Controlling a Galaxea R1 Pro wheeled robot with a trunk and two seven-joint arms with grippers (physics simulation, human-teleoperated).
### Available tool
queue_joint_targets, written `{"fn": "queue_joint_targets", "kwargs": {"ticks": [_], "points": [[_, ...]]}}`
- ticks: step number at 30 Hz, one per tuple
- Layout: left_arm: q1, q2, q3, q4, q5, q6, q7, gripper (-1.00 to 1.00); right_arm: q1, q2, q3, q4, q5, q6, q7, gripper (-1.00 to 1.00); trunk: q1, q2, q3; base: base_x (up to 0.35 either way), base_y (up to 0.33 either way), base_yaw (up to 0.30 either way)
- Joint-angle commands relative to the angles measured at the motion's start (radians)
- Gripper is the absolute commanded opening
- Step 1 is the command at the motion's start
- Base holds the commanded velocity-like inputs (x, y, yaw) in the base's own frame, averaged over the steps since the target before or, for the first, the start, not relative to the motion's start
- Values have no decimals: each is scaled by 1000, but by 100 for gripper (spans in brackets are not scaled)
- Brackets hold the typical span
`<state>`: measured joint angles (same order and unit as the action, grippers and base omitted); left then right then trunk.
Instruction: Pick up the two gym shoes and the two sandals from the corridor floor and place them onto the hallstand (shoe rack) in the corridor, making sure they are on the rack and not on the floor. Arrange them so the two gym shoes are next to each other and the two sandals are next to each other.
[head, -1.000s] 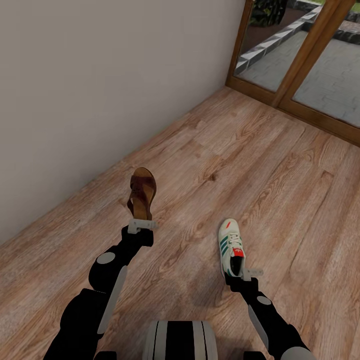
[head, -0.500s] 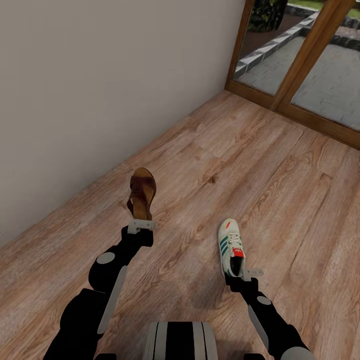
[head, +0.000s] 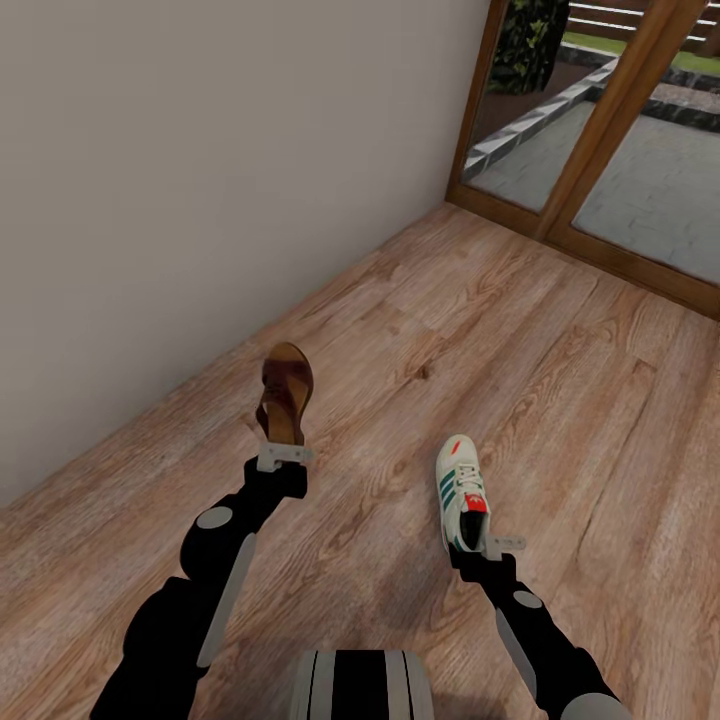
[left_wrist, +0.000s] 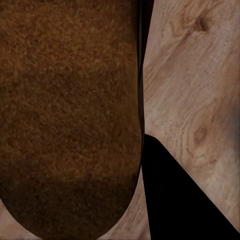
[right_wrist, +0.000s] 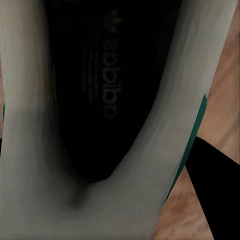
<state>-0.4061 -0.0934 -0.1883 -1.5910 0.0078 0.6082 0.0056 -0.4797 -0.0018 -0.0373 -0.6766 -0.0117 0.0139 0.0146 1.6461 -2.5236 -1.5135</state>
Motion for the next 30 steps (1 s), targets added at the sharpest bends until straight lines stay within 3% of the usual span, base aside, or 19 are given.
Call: {"fn": "queue_joint_targets", "kwargs": {"ticks": [1, 5, 14, 17, 24, 27, 30], "points": [[0, 0, 0, 1, -3, 6, -2, -100, 0, 0, -1, -2, -2, 1, 1, -100, 0, 0, -1, 0, 0, 0], [1, 0, -3, 21, 0, 4, -3, -100, 4, -1, -1, -6, -2, 1, 2, -100, 0, 0, -1, 0, 0, 0], [5, 0, -3, 25, -2, 4, -2, -100, 10, 0, 0, -26, -2, 1, 6, -100, -4, 2, 34, 0, 0, 0], [8, -2, -5, 23, -4, 5, 5, -100, 12, 0, 1, -160, -1, 10, 7, -100, -6, 3, 46, 0, 0, 0], [10, -2, -5, 24, 0, 8, 7, -100, 12, 0, 2, -269, -1, 20, 7, -100, -9, 4, 73, 0, 0, 0], [11, -2, -6, 46, 6, 8, 7, -100, 12, 0, 4, -394, -1, 68, 6, -100, -10, 5, 84, 0, 0, 0], [10, -2, -6, 63, 8, 8, 7, -100, 12, 0, 5, -416, -1, 86, 6, -100, -11, 6, 96, 0, 0, 0]]}}
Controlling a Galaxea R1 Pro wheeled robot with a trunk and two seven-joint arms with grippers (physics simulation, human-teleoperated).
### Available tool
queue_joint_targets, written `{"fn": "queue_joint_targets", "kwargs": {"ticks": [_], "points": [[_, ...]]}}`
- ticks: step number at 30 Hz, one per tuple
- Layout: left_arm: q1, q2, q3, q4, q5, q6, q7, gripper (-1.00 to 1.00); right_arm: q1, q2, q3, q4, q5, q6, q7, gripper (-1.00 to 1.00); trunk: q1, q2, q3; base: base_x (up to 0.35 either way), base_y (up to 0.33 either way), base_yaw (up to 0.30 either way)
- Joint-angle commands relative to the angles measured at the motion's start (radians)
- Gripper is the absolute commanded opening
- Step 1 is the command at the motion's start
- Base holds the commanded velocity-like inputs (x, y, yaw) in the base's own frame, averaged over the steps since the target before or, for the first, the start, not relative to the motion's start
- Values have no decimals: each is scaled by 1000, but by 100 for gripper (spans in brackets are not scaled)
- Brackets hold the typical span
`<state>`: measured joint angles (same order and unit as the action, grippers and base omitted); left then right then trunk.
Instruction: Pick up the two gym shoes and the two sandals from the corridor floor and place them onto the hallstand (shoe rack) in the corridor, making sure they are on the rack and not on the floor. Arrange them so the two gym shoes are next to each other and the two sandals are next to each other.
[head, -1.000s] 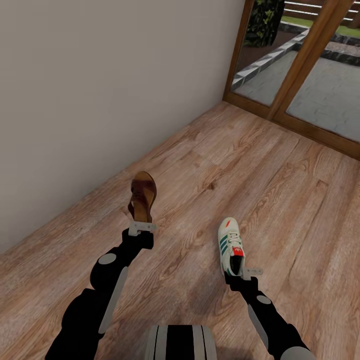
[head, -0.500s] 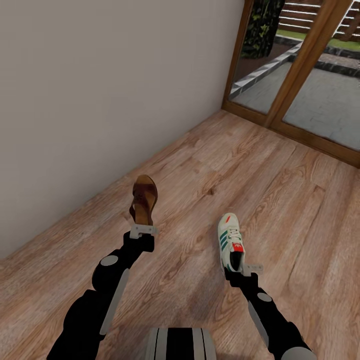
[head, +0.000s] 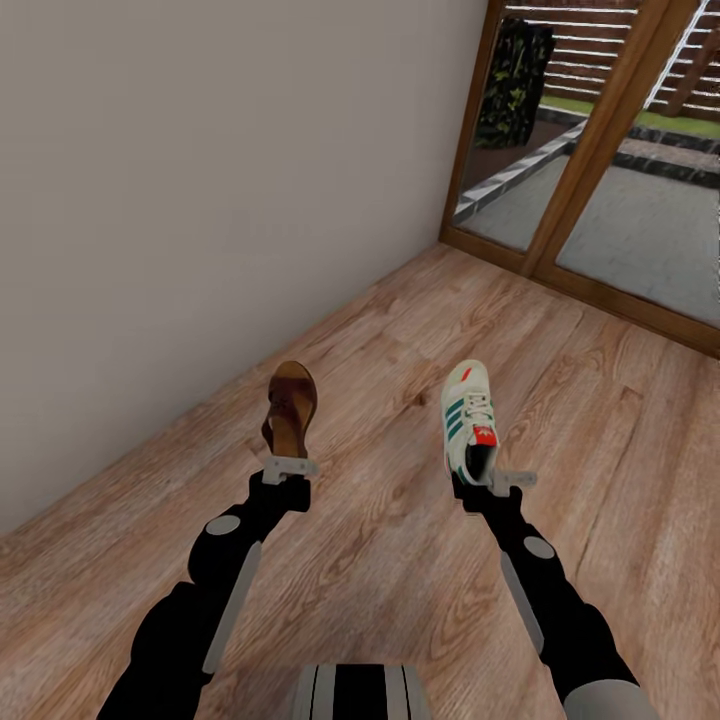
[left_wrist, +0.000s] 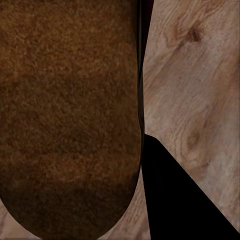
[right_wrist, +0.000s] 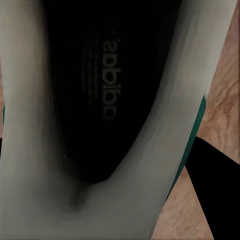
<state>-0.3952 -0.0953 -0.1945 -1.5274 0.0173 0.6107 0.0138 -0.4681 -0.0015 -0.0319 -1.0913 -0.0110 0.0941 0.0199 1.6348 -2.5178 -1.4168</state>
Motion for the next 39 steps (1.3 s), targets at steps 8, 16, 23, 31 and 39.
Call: {"fn": "queue_joint_targets", "kwargs": {"ticks": [8, 16, 23, 31, 39], "points": [[1, -1, 0, 13, 2, 9, -2, -100, 0, 1, 2, -8, -4, 15, 4, -100, -4, 2, 30, 0, 0, 0], [1, -1, 0, 15, 3, 40, -2, -100, 0, 1, 3, -13, -3, 15, 5, -100, -7, 4, 63, 0, 0, -17], [1, -1, 0, 15, 3, 42, -2, -100, 0, 0, 2, -43, -5, 53, 5, -100, -10, 5, 99, 0, 0, -142], [1, -3, -1, 16, 3, 43, -3, -100, 0, 0, 0, -48, -76, 101, 5, -100, -14, 7, 142, 0, 0, -166], [1, -2, -2, 15, 64, 43, -2, -100, -1, 0, 0, -48, -82, 102, 4, -100, -18, 9, 184, 0, 0, -168]]}}
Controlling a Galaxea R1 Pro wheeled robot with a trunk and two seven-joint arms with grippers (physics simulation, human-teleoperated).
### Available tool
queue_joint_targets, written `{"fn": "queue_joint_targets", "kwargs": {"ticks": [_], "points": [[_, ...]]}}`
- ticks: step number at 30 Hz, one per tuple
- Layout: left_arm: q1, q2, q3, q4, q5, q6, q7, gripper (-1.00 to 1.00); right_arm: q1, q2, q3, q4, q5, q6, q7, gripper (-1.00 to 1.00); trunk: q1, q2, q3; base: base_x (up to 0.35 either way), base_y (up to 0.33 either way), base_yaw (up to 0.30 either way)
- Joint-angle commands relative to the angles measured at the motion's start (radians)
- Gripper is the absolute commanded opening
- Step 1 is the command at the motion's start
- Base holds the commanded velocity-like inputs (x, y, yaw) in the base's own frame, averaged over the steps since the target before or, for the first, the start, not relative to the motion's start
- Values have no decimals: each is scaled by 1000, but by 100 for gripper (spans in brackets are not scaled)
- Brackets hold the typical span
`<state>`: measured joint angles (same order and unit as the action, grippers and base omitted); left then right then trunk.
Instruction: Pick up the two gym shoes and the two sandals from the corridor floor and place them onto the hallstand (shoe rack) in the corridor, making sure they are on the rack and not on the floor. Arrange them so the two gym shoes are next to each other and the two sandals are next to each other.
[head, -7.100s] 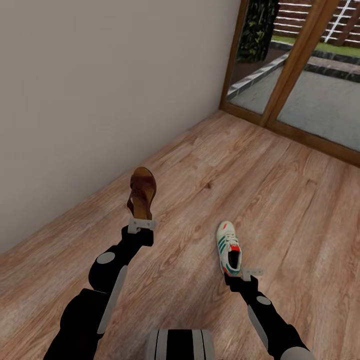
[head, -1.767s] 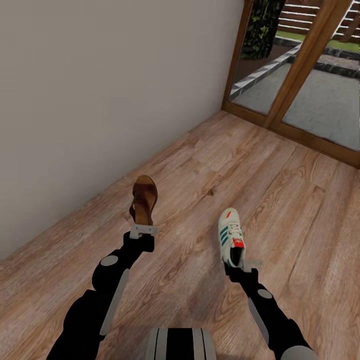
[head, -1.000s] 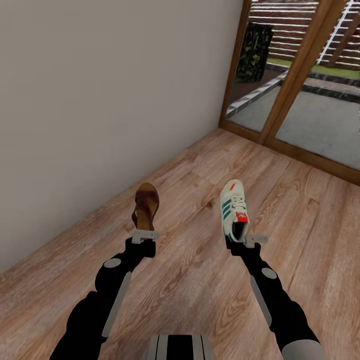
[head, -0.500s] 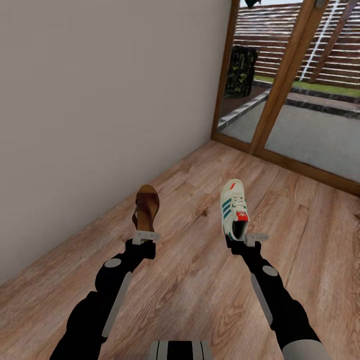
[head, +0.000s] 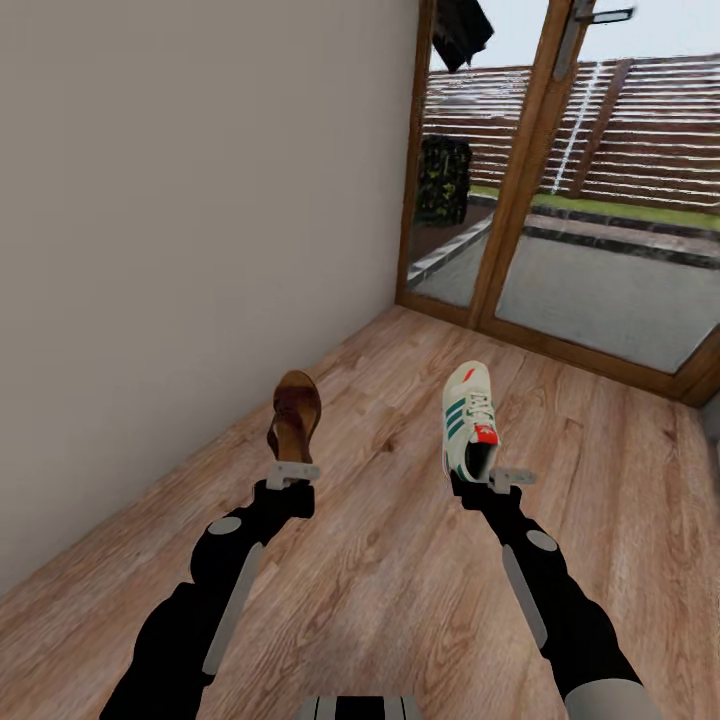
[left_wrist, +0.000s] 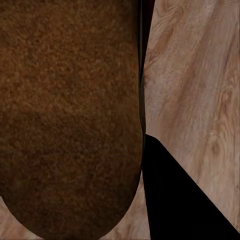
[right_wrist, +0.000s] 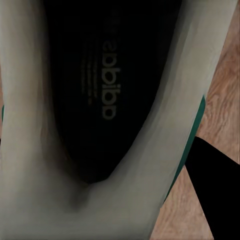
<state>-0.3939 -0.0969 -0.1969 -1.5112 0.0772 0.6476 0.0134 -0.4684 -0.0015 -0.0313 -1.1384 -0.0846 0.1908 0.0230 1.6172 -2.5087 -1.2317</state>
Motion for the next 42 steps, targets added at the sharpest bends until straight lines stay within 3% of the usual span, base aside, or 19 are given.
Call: {"fn": "queue_joint_targets", "kwargs": {"ticks": [1, 4, 7, 21, 32, 42], "points": [[0, 0, 1, -1, 13, 6, -2, -100, 0, 0, -1, -1, -9, 5, 1, -100, -1, 0, 5, 0, 0, -168], [0, 1, 2, -1, 56, 6, -1, -100, 0, 0, -1, -1, -9, 5, 1, -100, -1, 0, 17, 0, 0, -168], [0, 1, 2, -1, 63, 6, -1, -100, 0, 0, -1, 0, -9, 5, 1, -100, -1, 0, 21, 0, 0, -168], [1, 2, 2, 15, 64, 4, -2, -100, 0, 0, -1, 0, -9, 5, 1, -100, -1, 0, 42, 5, 0, -168], [1, 3, 2, 49, 62, -2, -4, -100, 0, -1, -1, 0, -9, 5, 1, -100, -1, 0, 58, 234, 89, -168], [1, 3, 2, 48, 58, -2, -4, -100, 0, -2, -2, -1, -9, 5, 1, -100, -1, 0, 73, 30, 12, -168]]}}
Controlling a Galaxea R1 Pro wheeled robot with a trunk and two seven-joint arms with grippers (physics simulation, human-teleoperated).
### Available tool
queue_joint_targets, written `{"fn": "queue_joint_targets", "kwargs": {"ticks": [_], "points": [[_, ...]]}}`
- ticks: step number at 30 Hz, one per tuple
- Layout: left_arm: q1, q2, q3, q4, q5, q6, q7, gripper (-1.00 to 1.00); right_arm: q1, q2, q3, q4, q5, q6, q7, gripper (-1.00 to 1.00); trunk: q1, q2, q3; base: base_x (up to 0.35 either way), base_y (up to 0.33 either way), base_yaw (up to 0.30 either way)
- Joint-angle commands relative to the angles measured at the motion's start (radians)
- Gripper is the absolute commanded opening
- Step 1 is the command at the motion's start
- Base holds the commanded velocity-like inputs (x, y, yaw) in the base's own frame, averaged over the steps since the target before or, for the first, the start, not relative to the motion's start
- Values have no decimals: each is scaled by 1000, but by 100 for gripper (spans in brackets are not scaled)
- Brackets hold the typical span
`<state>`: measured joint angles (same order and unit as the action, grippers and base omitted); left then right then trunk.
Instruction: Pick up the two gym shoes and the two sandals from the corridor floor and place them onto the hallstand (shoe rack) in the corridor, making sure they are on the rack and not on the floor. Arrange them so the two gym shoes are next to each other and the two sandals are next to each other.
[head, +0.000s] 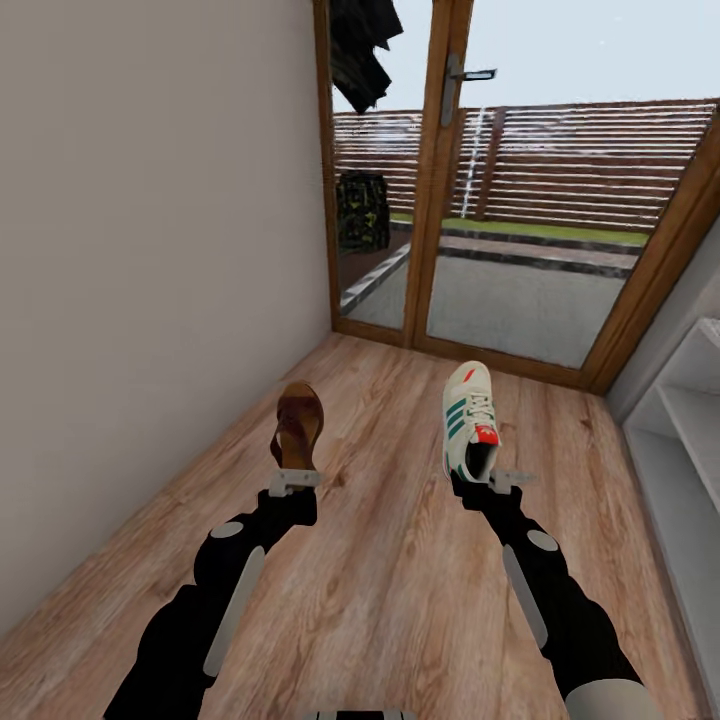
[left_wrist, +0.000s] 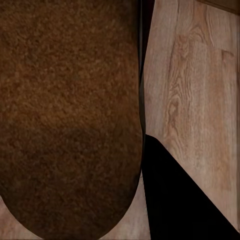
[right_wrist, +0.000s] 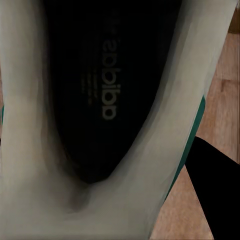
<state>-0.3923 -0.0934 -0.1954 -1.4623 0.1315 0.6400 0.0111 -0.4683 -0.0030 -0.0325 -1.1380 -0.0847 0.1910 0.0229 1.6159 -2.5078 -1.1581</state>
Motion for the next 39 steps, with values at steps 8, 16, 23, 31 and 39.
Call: {"fn": "queue_joint_targets", "kwargs": {"ticks": [8, 16, 23, 31, 39], "points": [[0, 0, 2, -1, 5, 7, -2, -100, -1, 0, -1, -1, -9, 5, 2, -100, -3, 1, 34, 1, 0, -168], [0, 0, 2, -2, 5, 7, -2, -100, 0, 0, 0, -2, -9, 5, 1, -100, -3, 1, 50, 0, 0, -168], [0, 0, 1, -3, 6, 6, -2, -100, 0, 0, 0, -1, -9, 5, 1, -100, -3, 1, 60, 0, 0, -168], [0, 0, 2, -2, 7, 6, -2, -100, -1, 0, -1, -2, -9, 5, 1, -100, -3, 1, 72, 33, 208, -168], [0, 0, 1, -1, 7, 6, -2, -100, 0, 0, -1, 0, -9, 5, 1, -100, -3, 1, 84, 164, 282, -168]]}}
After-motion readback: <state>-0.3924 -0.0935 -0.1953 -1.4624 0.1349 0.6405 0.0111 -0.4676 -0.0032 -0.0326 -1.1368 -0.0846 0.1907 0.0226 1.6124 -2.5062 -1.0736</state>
